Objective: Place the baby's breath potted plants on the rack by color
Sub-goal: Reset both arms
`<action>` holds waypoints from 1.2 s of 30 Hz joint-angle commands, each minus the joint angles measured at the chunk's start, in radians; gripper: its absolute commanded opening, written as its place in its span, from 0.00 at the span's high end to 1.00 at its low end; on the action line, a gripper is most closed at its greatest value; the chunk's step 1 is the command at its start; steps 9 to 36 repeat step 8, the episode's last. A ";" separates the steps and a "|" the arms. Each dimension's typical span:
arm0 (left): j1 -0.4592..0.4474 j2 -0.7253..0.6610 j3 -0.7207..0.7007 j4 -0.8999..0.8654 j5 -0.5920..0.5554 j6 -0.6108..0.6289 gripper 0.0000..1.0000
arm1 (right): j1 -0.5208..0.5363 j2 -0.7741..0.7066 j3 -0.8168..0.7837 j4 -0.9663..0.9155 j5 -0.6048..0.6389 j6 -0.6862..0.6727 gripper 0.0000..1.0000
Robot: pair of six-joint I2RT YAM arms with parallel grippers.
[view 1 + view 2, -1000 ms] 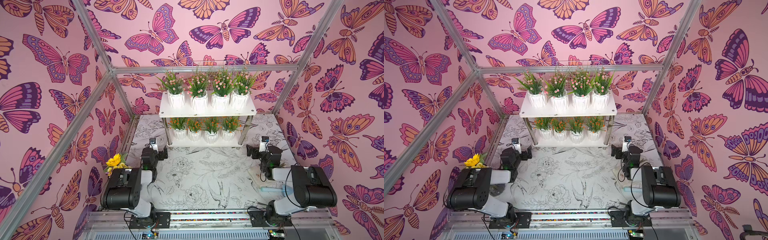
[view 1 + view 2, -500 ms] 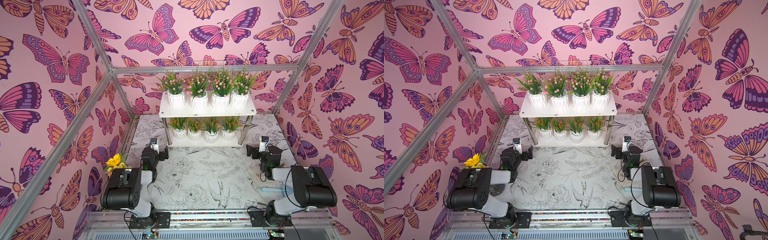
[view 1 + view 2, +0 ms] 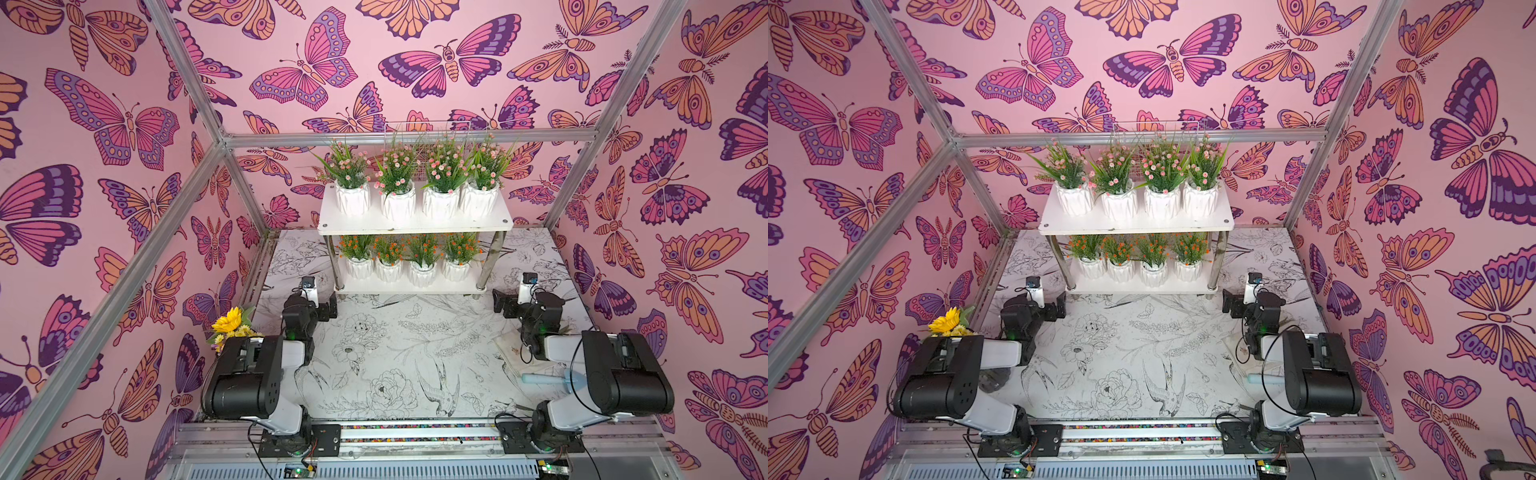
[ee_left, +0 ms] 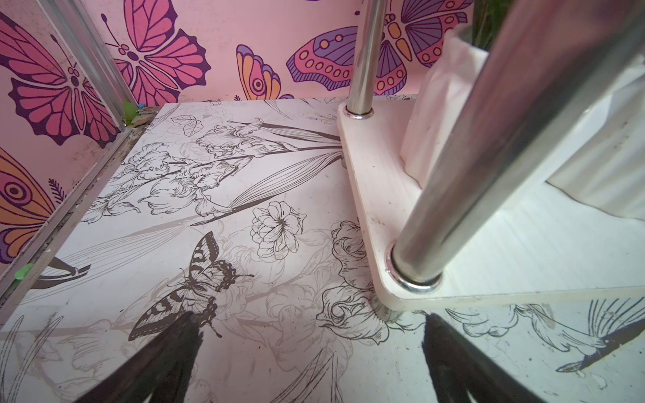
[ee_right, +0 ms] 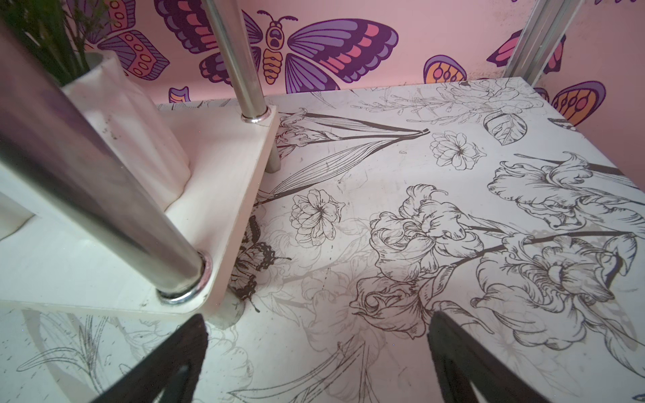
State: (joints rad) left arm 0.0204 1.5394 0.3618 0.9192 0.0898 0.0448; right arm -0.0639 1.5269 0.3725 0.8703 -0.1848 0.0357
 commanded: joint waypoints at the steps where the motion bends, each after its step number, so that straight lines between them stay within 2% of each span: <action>1: 0.001 0.002 -0.015 0.018 0.015 0.015 0.00 | 0.004 -0.008 0.013 -0.007 -0.014 -0.014 0.01; 36: 0.002 0.001 -0.014 0.018 0.016 0.012 0.00 | 0.004 -0.010 0.013 -0.007 -0.015 -0.013 0.01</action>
